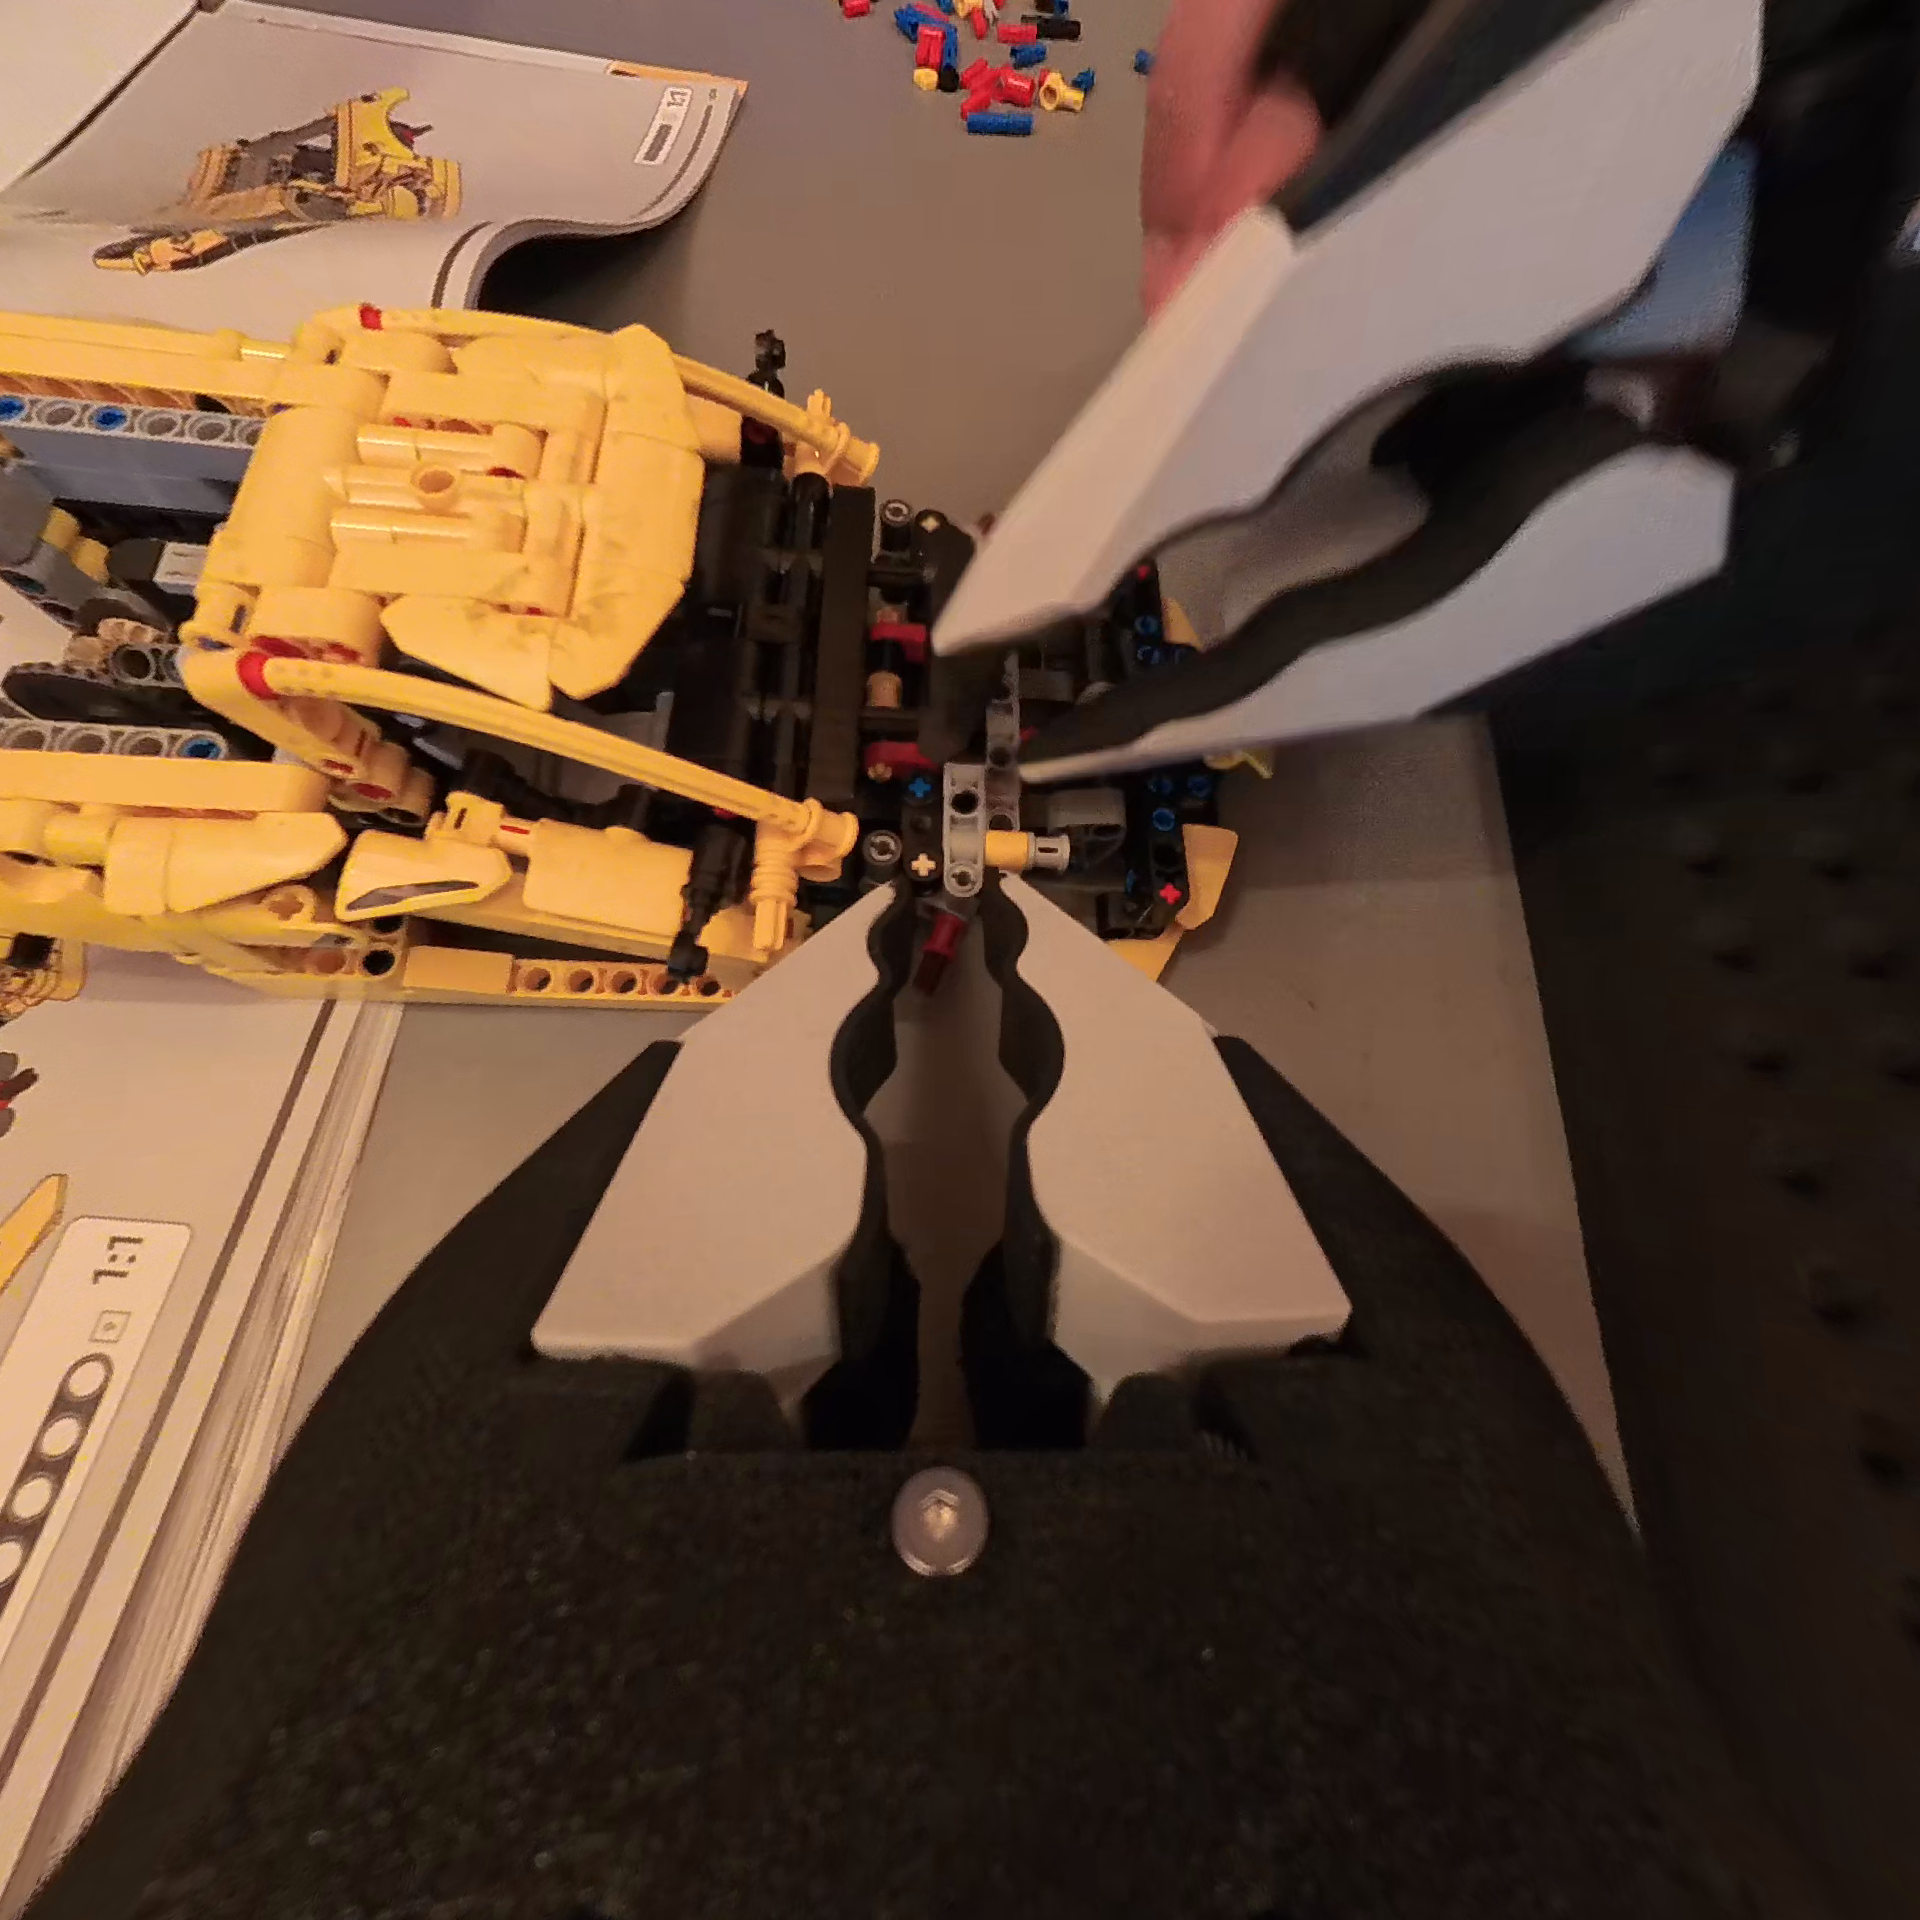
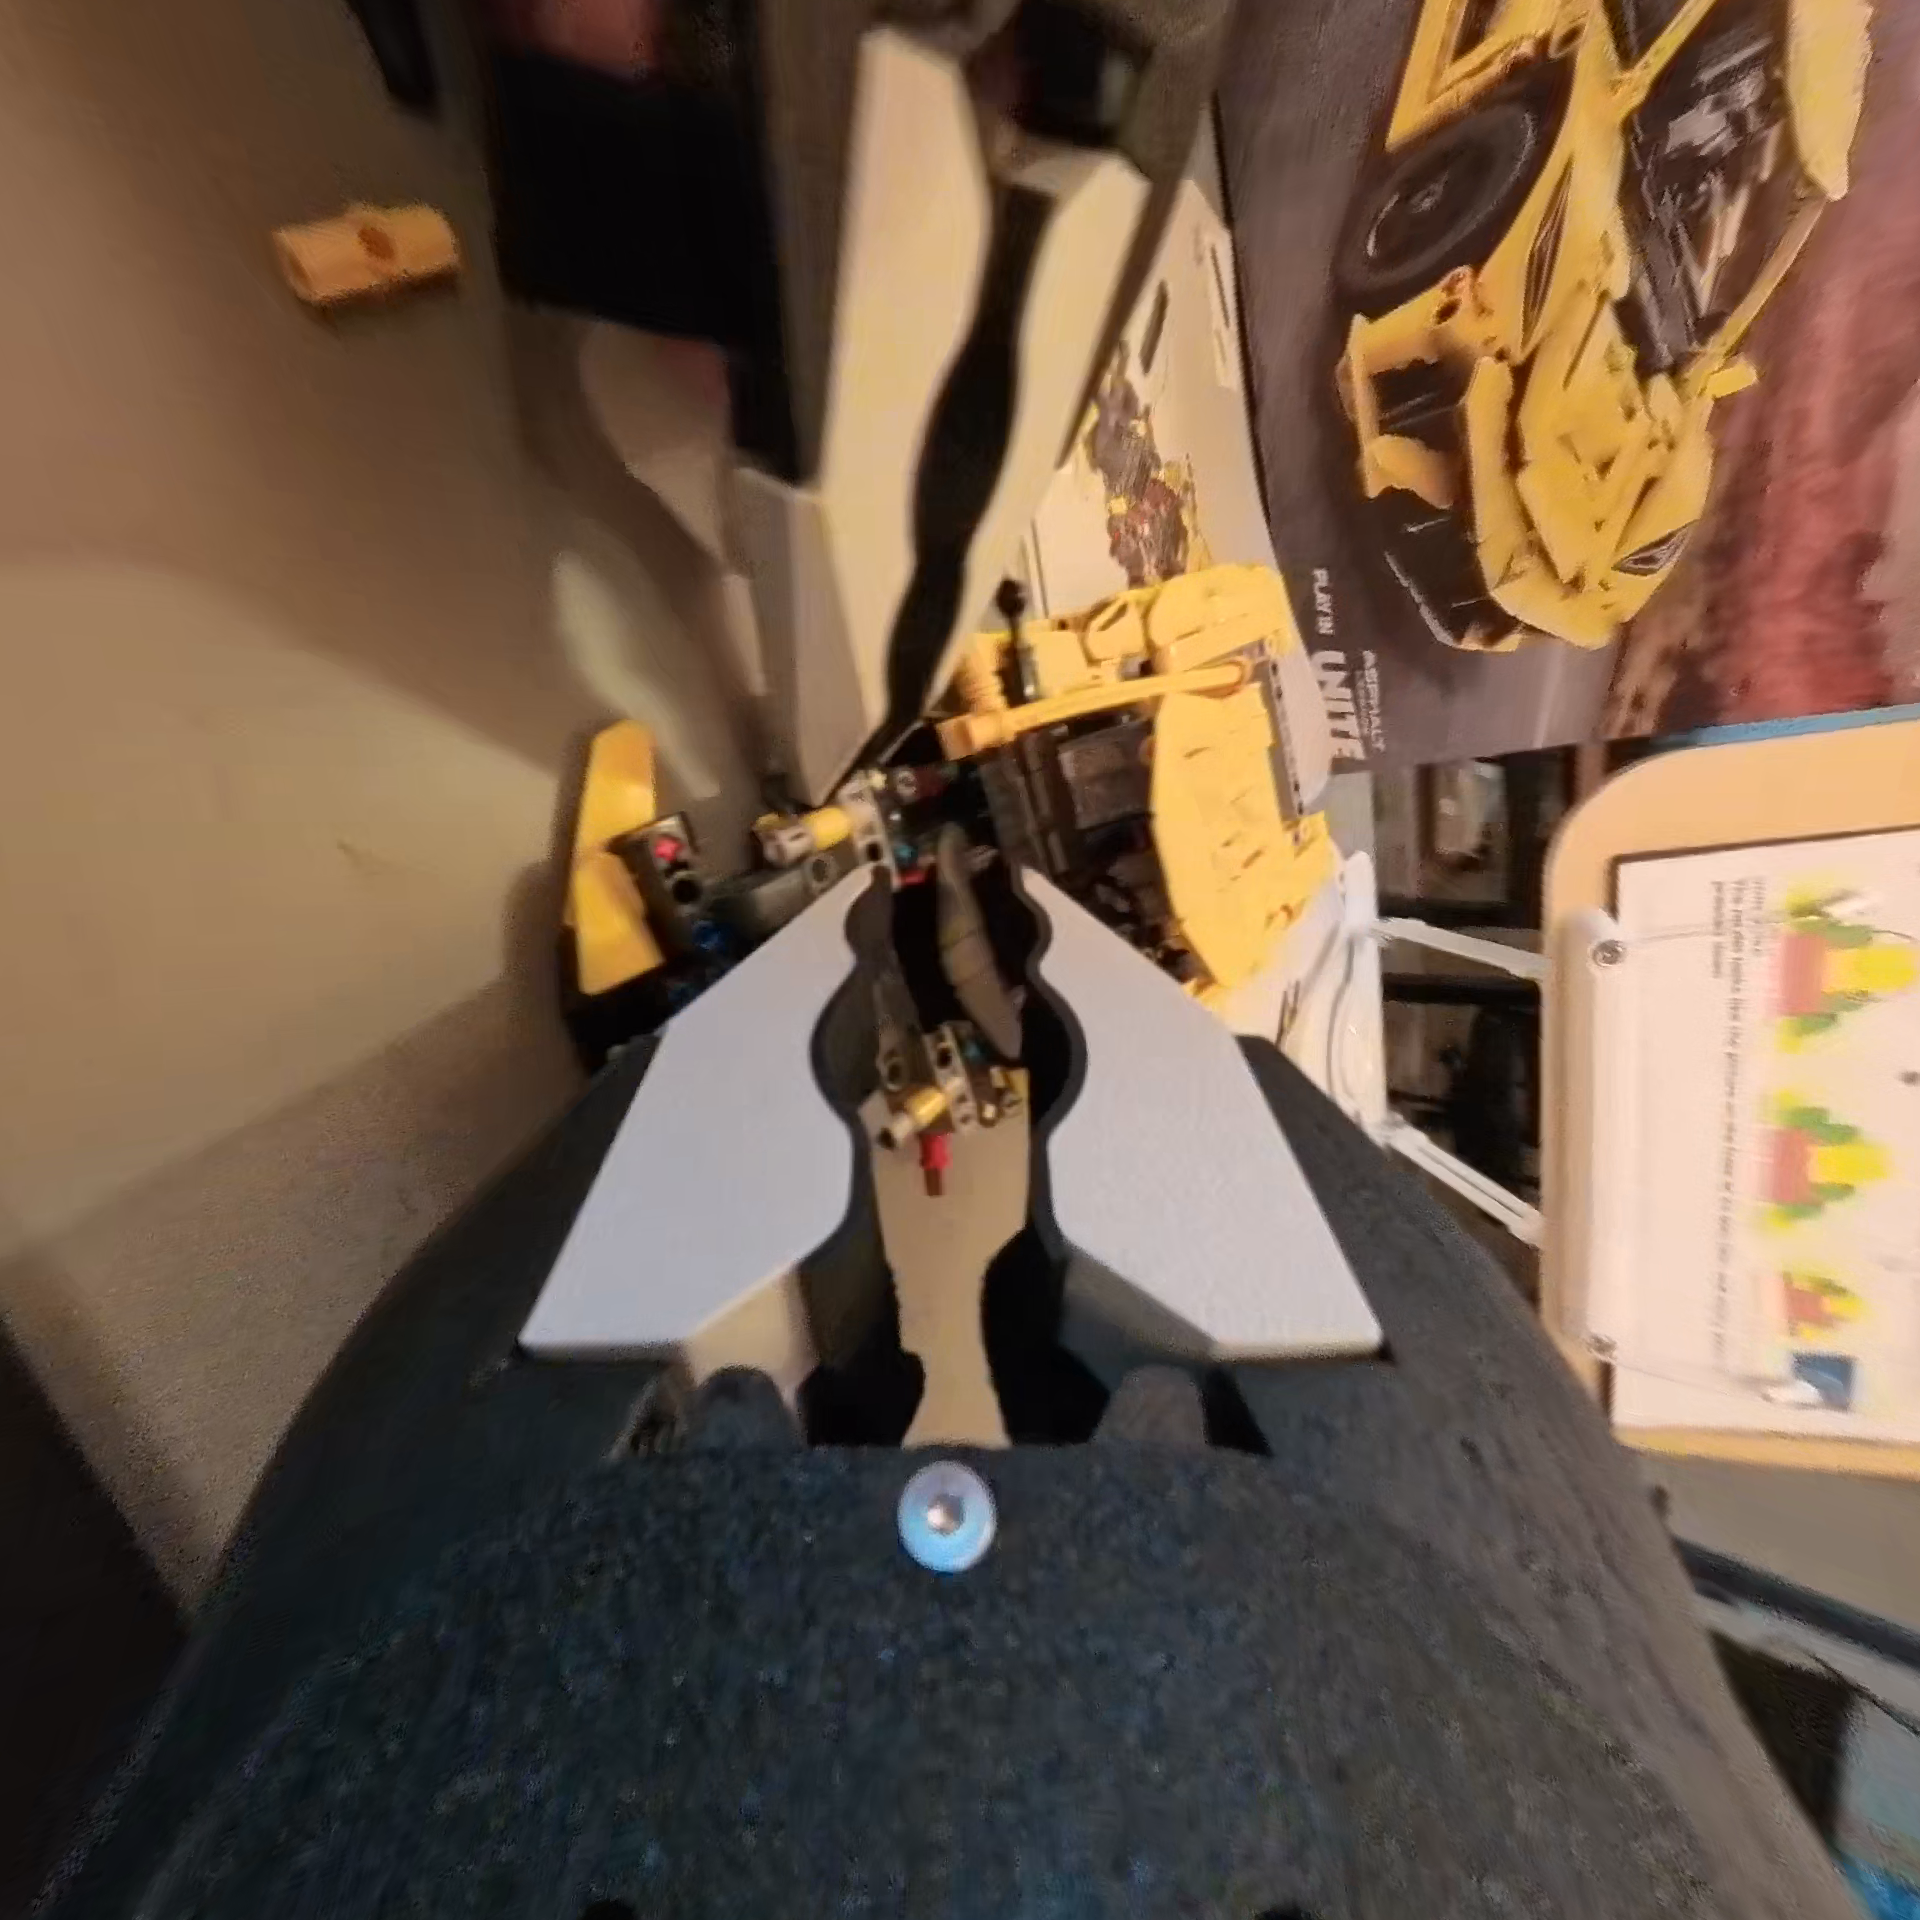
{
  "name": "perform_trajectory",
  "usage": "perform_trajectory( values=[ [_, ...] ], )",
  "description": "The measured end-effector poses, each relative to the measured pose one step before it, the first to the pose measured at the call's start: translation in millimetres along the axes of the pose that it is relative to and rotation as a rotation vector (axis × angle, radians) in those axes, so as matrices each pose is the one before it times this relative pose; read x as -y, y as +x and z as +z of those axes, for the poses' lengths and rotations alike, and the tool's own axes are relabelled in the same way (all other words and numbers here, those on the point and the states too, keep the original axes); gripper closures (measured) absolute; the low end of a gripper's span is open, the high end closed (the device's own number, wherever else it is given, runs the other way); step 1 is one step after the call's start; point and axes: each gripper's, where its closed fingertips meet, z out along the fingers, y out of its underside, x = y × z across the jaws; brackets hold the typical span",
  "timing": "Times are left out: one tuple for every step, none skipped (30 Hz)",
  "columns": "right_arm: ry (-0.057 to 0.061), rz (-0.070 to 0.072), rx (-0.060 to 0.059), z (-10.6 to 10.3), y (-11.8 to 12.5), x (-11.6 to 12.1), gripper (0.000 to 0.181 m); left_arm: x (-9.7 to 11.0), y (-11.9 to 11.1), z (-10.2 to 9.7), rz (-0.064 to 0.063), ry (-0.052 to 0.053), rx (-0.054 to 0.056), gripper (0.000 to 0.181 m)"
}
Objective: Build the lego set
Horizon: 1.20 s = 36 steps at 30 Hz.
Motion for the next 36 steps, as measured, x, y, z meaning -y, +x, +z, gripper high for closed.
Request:
perform_trajectory(
  values=[
    [0.0252,0.0181,0.0666,-3.01,3.32,2.7,0.162,0.03,0.3,0.16,0.0008,-0.0006,-0.0002,0.169],
    [0.0371,0.0153,0.1108,-3.45,-2.17,4.11,0.161,0.06,0.17,0.04,0.001,-0.0008,0.0001,0.169],
    [0.0137,0.0325,0.0647,-1.57,5.64,0.82,0.157,0.01,0.12,0.09,0.0026,-0.0015,0.0008,0.169],
    [0.0096,0.0256,0.0714,0.16,4.85,-0.33,0.154,0.07,0.24,0.12,0.0027,-0.0009,0.0009,0.169],
    [0.0195,0.0179,0.1092,0.86,-2.07,0.28,0.151,0.07,0.3,0.14,0.0016,0.0,-0.0002,0.169],
    [-0.005,0.0273,0.0622,2.62,4.2,-2.53,0.15,0.12,0.33,0.27,0.0006,0.0008,-0.001,0.169],
    [-0.0279,0.0051,0.0492,3.41,4.25,-5.03,0.145,0.15,0.31,0.15,0.0,0.0006,-0.0011,0.169],
    [-0.0234,-0.0153,0.0429,2.53,1.01,-3.27,0.138,-0.04,0.16,0.08,-0.0004,0.0003,-0.001,0.169],
    [-0.003,-0.0154,0.0178,1.81,0.42,-0.87,0.137,0.06,0.09,0.07,-0.0007,0.0001,-0.0007,0.169],
    [-0.0043,-0.0236,0.0154,1.98,-2.47,-0.53,0.137,0.06,0.03,0.07,-0.0004,0.0,-0.0004,0.169],
    [-0.0028,-0.0319,-0.0037,1.97,-2.23,-0.16,0.137,0.05,0.06,0.06,0.0001,0.0001,0.0001,0.169],
    [-0.0108,-0.0316,-0.028,1.92,0.55,-1.77,0.139,-0.02,0.13,-0.02,-0.0002,0.0,0.0002,0.169],
    [-0.0214,-0.0268,-0.0261,1.98,1.03,-3.7,0.14,0.06,0.0,0.07,-0.0004,0.0001,-0.0002,0.169],
    [-0.0135,-0.0174,-0.0101,1.51,0.03,-3.01,0.139,0.01,0.03,0.07,-0.0009,0.0009,-0.0004,0.169],
    [0.0102,0.0056,0.0027,0.41,-0.38,0.51,0.139,0.02,0.13,0.11,-0.0013,0.0007,-0.0003,0.169],
    [0.0071,0.0111,0.0117,0.6,-0.59,0.2,0.14,-0.06,0.1,-0.03,-0.0005,-0.0004,-0.0005,0.169],
    [0.0051,0.011,0.012,-0.07,0.15,-0.08,0.14,0.13,-0.02,0.06,-0.0001,0.0009,0.0002,0.169],
    [0.0039,0.01,0.0145,-0.36,-0.36,-0.12,0.14,-0.03,0.1,0.05,-0.001,0.0006,-0.0008,0.169],
    [0.0035,0.0064,0.0095,-0.13,-0.19,0.1,0.14,0.06,0.07,0.13,-0.0013,0.0009,-0.0009,0.169],
    [0.0018,-0.0009,0.0021,0.13,0.08,-0.01,0.141,0.03,-0.01,-0.06,-0.0008,0.0006,-0.0007,0.169],
    [0.0001,-0.0052,-0.0006,0.16,-0.28,-0.07,0.142,0.0,-0.03,0.06,-0.0027,0.0005,-0.001,0.169],
    [-0.0032,-0.0117,0.0006,0.45,-1.47,-0.45,0.144,0.04,0.08,0.08,-0.0035,0.0008,-0.0015,0.169],
    [0.0002,-0.0137,-0.0139,0.33,-0.07,-0.07,0.144,0.01,-0.03,0.07,-0.0018,0.0007,-0.0005,0.169],
    [0.0017,-0.0123,-0.0127,-0.17,-0.09,-0.05,0.144,-0.02,0.03,-0.05,0.0003,0.0002,0.0001,0.169],
    [0.004,-0.0013,-0.0097,0.08,-0.05,-0.09,0.144,0.0,-0.07,0.07,0.0014,-0.0004,0.001,0.169],
    [0.0066,0.0054,-0.0067,0.16,0.0,-0.04,0.144,0.05,-0.06,-0.04,0.0001,-0.0005,0.001,0.169],
    [0.0052,0.0031,-0.0086,0.03,-0.1,-0.02,0.144,-0.06,-0.06,-0.01,-0.0013,0.0006,-0.0002,0.169],
    [0.0029,-0.0049,-0.0122,0.1,-0.11,-0.02,0.144,-0.03,-0.04,0.01,-0.0014,0.0008,-0.0003,0.169],
    [0.0008,-0.005,-0.0126,0.07,-0.07,0.04,0.145,-0.04,-0.07,0.12,-0.0008,0.0,0.0004,0.169],
    [-0.0002,-0.0035,-0.012,0.05,-0.01,0.07,0.145,-0.02,-0.04,-0.01,-0.0004,-0.0001,0.0005,0.169],
    [-0.0002,-0.0011,-0.0118,0.08,-0.14,0.13,0.145,-0.02,-0.07,-0.01,0.0001,-0.0001,0.0005,0.169],
    [-0.0002,0.0015,-0.0071,0.14,-0.2,-0.07,0.145,-0.01,0.05,-0.01,0.0004,0.0001,0.0005,0.169],
    [0.0007,0.0034,0.0011,0.05,0.02,-0.1,0.145,0.01,-0.07,-0.03,-0.0004,0.0003,0.0001,0.169],
    [0.0013,0.0073,0.0048,0.14,0.07,-0.04,0.145,0.07,-0.01,0.04,-0.0014,0.0003,-0.0002,0.169],
    [-0.0011,0.0025,0.0043,0.12,0.02,-0.09,0.145,0.08,-0.07,-0.03,-0.0018,0.0008,-0.0008,0.169],
    [-0.0008,-0.0091,-0.0016,0.05,-0.07,0.08,0.145,-0.09,0.03,-0.02,-0.0015,0.0004,-0.0006,0.169]
  ],
)
